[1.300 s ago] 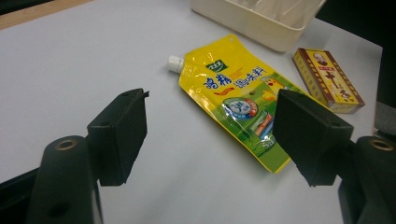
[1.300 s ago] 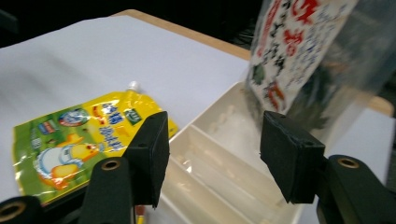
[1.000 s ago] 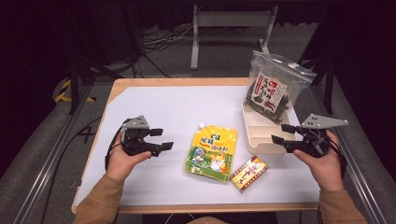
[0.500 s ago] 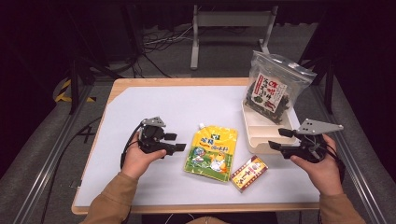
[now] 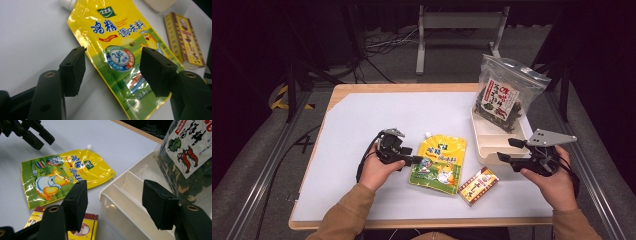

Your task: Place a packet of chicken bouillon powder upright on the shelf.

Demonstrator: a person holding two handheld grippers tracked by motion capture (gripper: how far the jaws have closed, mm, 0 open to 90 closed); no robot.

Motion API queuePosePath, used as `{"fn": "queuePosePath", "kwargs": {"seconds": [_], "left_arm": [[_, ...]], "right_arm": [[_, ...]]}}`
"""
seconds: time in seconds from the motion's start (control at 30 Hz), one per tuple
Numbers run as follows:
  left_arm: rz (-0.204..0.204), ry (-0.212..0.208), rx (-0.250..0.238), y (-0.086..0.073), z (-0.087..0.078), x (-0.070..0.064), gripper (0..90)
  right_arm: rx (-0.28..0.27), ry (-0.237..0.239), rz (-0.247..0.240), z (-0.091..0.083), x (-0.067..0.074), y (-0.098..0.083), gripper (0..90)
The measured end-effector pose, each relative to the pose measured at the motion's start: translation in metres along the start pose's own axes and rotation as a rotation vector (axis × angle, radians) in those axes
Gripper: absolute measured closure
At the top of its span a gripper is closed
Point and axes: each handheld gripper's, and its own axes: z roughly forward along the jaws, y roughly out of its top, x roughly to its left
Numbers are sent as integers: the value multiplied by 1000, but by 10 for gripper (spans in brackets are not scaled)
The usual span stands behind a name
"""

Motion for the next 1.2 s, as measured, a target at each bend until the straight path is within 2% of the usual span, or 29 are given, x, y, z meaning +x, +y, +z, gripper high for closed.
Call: {"fn": "queuePosePath", "kwargs": {"seconds": [0.03, 0.5, 0.73, 0.83, 0.93, 1.07, 1.2], "left_arm": [[-16, 9, 13, 0, 6, 1, 382], [-36, 15, 76, -3, 30, -1, 362], [-56, 24, 70, -4, 33, -2, 368], [-43, 60, 66, -5, 34, -6, 403], [-22, 107, 57, -7, 35, -10, 485], [-48, 129, 44, -9, 35, -13, 558], [-45, 135, 38, -10, 36, -13, 628]], "right_arm": [[0, -1, 3, 0, 0, 0, 373], [-5, -8, -5, 0, 2, 1, 361], [2, -10, -6, 2, 2, 0, 360], [2, -8, -7, 3, 3, 0, 360], [4, -5, -13, 4, 4, 1, 360], [3, -4, -14, 4, 5, 2, 360], [2, -4, -14, 4, 5, 2, 360]]}}
